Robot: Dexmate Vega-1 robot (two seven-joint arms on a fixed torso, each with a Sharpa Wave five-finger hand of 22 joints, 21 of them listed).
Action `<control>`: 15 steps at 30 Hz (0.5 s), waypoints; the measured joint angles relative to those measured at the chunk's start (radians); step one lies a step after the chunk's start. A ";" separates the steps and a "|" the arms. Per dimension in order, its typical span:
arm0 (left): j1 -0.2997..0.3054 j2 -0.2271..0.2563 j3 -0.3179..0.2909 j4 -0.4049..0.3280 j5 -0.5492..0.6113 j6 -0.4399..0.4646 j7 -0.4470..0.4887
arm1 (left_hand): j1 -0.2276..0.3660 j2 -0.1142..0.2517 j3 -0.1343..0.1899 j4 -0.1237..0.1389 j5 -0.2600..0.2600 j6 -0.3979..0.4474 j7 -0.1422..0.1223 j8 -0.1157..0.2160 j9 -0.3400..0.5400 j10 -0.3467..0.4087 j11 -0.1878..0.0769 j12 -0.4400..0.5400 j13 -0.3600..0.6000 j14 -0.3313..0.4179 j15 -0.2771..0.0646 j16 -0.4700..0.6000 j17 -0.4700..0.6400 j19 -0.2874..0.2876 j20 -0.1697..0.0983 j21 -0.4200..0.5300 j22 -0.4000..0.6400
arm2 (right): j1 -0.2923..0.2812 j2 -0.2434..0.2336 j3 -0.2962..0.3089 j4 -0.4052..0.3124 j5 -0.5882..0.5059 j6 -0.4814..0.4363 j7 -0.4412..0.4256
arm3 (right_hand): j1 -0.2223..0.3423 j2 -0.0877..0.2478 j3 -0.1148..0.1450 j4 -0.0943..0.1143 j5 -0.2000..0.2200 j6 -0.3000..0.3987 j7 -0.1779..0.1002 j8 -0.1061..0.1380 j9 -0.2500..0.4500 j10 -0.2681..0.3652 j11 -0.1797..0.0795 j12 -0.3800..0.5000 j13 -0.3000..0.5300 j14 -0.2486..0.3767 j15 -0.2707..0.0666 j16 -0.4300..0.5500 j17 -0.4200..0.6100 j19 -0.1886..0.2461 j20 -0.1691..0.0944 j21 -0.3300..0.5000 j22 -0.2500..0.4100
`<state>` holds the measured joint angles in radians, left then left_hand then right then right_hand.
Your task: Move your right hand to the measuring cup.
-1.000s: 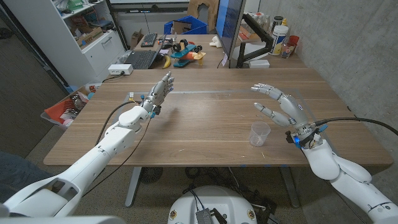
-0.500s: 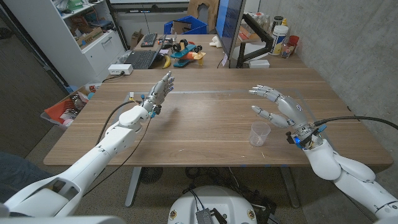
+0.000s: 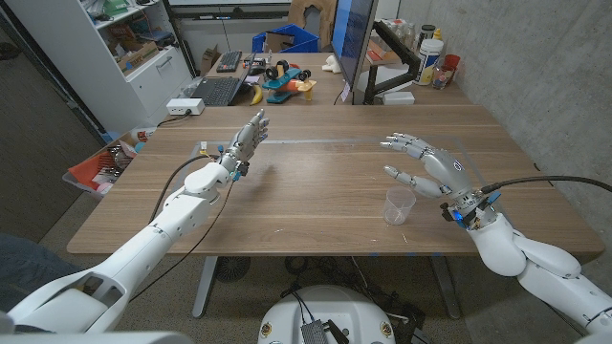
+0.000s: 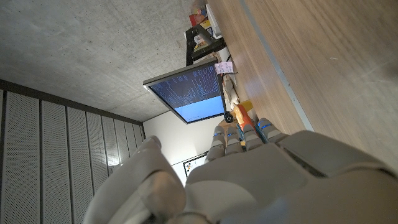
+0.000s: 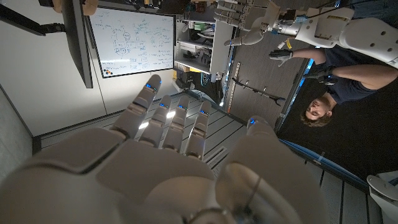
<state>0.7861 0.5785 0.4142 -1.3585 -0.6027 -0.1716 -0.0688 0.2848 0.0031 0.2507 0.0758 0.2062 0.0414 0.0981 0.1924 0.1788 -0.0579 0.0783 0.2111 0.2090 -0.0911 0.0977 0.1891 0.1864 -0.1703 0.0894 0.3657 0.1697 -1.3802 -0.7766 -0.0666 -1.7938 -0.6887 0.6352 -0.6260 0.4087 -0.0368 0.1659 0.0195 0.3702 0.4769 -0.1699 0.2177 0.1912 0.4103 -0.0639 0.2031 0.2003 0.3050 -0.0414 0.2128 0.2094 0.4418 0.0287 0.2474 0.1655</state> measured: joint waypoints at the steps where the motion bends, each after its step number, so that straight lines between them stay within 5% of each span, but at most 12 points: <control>1: 0.000 0.000 0.000 0.000 0.000 0.000 0.000 | 0.000 0.000 0.000 0.000 0.000 0.000 0.000 0.000 0.000 0.000 0.000 0.000 0.000 0.000 0.000 0.000 0.000 0.000 0.000 0.000 0.000 | 0.000 0.000 0.000 0.000 -0.003 -0.007 -0.003 | 0.000 0.000 0.000 0.000 0.000 0.000 0.000 0.000 0.000 0.000 0.000 0.000 0.000 0.000 0.000 0.000 0.000 -0.004 0.004 -0.002 0.000; 13: -0.005 -0.002 0.002 0.000 0.001 0.000 0.002 | -0.003 0.003 0.000 0.000 0.000 0.005 0.005 0.000 0.000 0.000 0.000 0.000 0.000 0.000 0.000 0.000 0.000 0.000 0.000 -0.008 0.000 | -0.004 -0.018 -0.008 -0.009 -0.012 -0.057 -0.028 | -0.008 0.008 0.000 0.000 0.004 -0.009 -0.009 -0.008 0.000 0.000 0.000 0.000 0.000 0.058 -0.003 0.015 0.000 -0.007 0.007 -0.019 0.000; 15: -0.006 -0.002 0.002 0.000 0.003 0.002 0.004 | -0.004 0.004 0.000 0.000 0.000 0.005 0.005 0.000 0.000 0.000 0.000 0.000 0.000 0.000 0.000 0.000 0.000 0.000 0.000 -0.008 0.000 | -0.011 -0.049 -0.023 -0.024 -0.012 -0.063 -0.030 | -0.008 0.008 0.000 0.000 0.004 -0.009 -0.009 -0.008 0.000 0.000 0.000 0.000 0.000 0.069 0.000 0.021 0.000 -0.007 0.007 -0.019 0.000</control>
<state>0.7805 0.5767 0.4166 -1.3582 -0.6000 -0.1694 -0.0644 0.2808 0.0072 0.2508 0.0758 0.2062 0.0468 0.1035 0.1924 0.1788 -0.0580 0.0783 0.2111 0.2092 -0.0911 0.0977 0.1891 0.1864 -0.1703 0.0894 0.3580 0.1697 -1.3910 -0.8259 -0.0900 -1.8179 -0.7010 0.5724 -0.6564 0.4005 -0.0286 0.1659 0.0195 0.3740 0.4678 -0.1788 0.2099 0.1912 0.4103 -0.0639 0.2032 0.2003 0.3738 -0.0412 0.2339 0.2094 0.4347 0.0358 0.2282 0.1654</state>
